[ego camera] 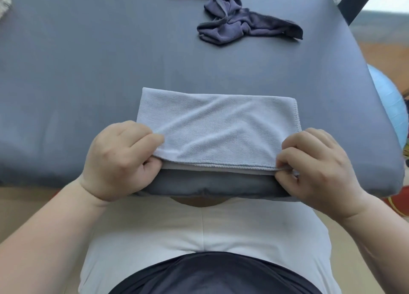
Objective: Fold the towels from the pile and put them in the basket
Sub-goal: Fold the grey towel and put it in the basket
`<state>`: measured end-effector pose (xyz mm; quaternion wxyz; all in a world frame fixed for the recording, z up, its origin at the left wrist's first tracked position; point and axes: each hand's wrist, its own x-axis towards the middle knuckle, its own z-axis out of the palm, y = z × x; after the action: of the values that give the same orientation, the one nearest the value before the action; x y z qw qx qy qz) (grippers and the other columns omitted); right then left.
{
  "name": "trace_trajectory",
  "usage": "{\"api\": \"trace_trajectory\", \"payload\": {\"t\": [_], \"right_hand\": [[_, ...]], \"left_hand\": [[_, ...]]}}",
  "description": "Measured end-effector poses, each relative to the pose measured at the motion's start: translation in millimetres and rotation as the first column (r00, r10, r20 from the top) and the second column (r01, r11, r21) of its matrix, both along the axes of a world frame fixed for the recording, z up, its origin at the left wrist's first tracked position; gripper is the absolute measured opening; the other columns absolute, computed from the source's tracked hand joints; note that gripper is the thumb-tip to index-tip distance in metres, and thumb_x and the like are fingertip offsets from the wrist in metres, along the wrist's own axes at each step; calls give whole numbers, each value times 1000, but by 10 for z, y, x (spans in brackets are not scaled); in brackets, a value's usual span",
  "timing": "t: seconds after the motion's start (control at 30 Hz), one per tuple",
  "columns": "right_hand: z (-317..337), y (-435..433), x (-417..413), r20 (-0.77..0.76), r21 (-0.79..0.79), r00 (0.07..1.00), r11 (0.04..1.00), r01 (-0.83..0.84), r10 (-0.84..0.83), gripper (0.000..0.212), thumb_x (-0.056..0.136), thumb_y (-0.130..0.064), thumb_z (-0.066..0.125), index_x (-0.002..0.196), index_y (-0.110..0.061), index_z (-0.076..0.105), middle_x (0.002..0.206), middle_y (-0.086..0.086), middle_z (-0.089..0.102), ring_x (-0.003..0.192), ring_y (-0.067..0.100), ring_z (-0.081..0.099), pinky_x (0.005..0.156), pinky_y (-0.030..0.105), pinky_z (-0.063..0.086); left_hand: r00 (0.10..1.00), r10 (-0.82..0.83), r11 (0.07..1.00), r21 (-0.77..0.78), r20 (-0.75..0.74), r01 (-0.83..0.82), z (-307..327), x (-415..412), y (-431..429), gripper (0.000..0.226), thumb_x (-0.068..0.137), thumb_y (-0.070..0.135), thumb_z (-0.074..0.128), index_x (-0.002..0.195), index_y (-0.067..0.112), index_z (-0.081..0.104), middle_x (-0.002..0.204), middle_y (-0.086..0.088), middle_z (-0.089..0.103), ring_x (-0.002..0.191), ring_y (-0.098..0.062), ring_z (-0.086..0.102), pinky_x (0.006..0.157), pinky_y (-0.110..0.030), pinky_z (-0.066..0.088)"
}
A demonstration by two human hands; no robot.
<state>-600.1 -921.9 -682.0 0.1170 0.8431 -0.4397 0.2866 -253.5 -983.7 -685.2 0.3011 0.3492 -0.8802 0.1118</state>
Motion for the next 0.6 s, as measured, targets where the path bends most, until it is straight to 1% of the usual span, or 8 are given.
{"api": "trace_trajectory", "payload": {"t": [0.07,0.13,0.2,0.33,0.43,0.47,0.53,0.6], "right_hand": [[27,43,-30,-3,84,1000,996,-17,17,14,73,5,54,67,-3,63,75,9,58,61,29,45,58,41,41],[21,84,-55,-12,119,1000,993,-13,14,13,74,2,55,70,-4,66,77,9,60,63,29,47,59,42,42],[-4,112,-66,-36,129,999,992,-5,10,13,77,1,57,72,-5,68,78,8,60,64,30,48,61,42,43],[-25,129,-38,-93,96,996,995,21,-12,17,78,2,55,70,-8,67,75,6,59,63,29,48,62,39,41],[112,87,-3,-70,212,998,977,7,8,14,76,-7,56,65,-12,62,67,2,54,60,28,44,58,39,41],[205,38,33,-44,250,999,968,8,3,17,78,-11,56,61,-12,59,63,2,51,57,28,42,56,38,40],[393,-120,179,6,247,998,967,66,-69,29,87,-19,54,58,-11,55,57,2,46,54,29,40,53,36,39],[556,-346,446,-1,208,982,961,184,-187,34,94,-28,50,67,-11,60,64,2,53,60,31,49,56,37,43]], "left_hand": [[999,-32,999,39,19,31,38,29,33,13,67,-2,56,69,-2,69,66,-14,58,52,-32,46,48,-43,40],[996,-82,995,63,26,80,52,65,74,10,71,1,61,67,-1,70,69,-13,61,54,-31,49,50,-43,42],[993,-110,992,67,32,107,33,107,97,10,74,-2,62,68,-2,71,70,-14,62,55,-31,50,51,-43,43],[995,-89,996,28,47,88,-25,133,123,12,73,-6,62,64,-2,68,66,-14,60,52,-32,47,49,-43,42],[996,-84,992,97,16,82,29,132,154,19,76,6,63,58,1,64,60,-10,56,49,-31,44,47,-42,39],[999,-45,989,143,-11,47,92,106,151,27,80,13,62,55,4,62,56,-8,53,48,-31,43,46,-41,39],[993,109,976,194,-46,-98,276,-19,72,40,91,23,55,53,9,56,51,-4,47,47,-30,42,44,-39,37],[962,272,948,177,-25,-264,421,-202,-90,37,93,26,50,62,10,61,58,-4,52,54,-32,50,48,-39,41]]}}
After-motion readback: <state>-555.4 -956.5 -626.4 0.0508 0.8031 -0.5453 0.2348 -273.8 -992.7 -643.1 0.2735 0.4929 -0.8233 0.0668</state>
